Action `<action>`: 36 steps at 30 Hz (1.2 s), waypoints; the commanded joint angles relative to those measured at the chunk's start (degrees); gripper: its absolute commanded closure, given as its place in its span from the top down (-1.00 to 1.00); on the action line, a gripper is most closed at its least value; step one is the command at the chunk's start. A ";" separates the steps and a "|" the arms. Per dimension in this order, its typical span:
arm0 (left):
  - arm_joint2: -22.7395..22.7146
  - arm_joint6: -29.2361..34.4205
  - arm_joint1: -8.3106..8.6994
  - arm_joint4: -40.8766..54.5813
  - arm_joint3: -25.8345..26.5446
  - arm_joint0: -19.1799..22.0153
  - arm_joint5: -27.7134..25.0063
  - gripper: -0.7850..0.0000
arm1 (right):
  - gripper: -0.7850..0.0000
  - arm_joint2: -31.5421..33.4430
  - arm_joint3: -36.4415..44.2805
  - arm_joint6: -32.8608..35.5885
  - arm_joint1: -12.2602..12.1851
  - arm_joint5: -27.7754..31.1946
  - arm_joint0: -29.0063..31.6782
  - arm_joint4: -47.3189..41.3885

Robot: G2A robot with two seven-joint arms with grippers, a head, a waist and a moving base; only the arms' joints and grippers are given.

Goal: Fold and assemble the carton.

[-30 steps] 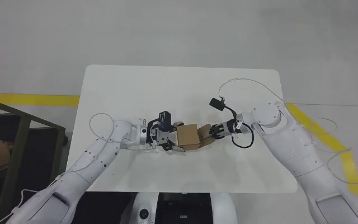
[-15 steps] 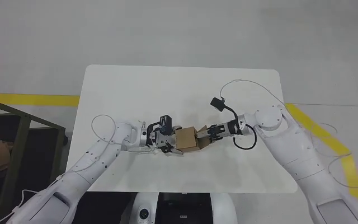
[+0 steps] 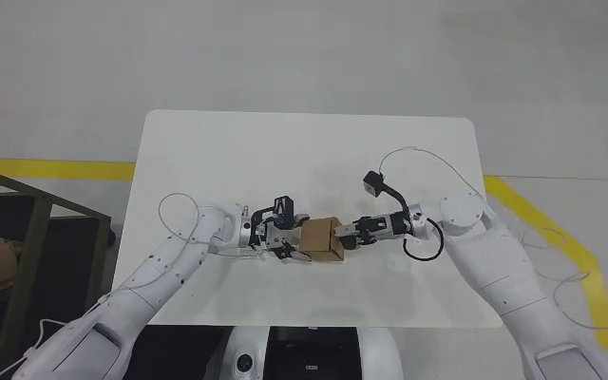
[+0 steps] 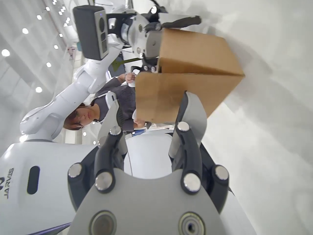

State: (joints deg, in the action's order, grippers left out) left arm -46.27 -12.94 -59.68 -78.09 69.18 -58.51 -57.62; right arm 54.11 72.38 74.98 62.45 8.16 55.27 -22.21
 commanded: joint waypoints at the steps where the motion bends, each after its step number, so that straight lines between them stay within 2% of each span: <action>1: -0.04 0.06 -0.04 -0.01 -0.04 0.03 -0.02 0.63 | -0.01 0.12 -0.61 0.01 0.03 0.43 0.18 -0.63; 15: -0.17 0.48 -0.32 0.50 0.33 0.15 -0.38 0.60 | -0.12 0.64 -0.70 -1.46 -0.57 -1.54 1.20 3.21; 23: 0.02 1.27 -0.48 0.71 1.06 0.26 -0.38 0.58 | -0.13 1.65 0.00 -0.66 -0.73 0.51 3.14 -0.59; 29: 0.29 1.93 -0.61 1.33 1.16 0.63 -0.38 0.51 | -0.19 2.08 -1.55 -1.12 -0.80 1.17 3.76 -1.42; 36: 0.55 2.36 -0.59 1.37 1.23 0.87 -0.38 0.31 | -0.21 3.02 -2.31 -1.36 -1.08 1.70 4.75 -1.97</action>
State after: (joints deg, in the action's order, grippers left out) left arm -45.76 -10.65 -60.27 -76.76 70.38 -57.66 -58.00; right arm 56.99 70.10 73.59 61.41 9.81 59.90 -24.07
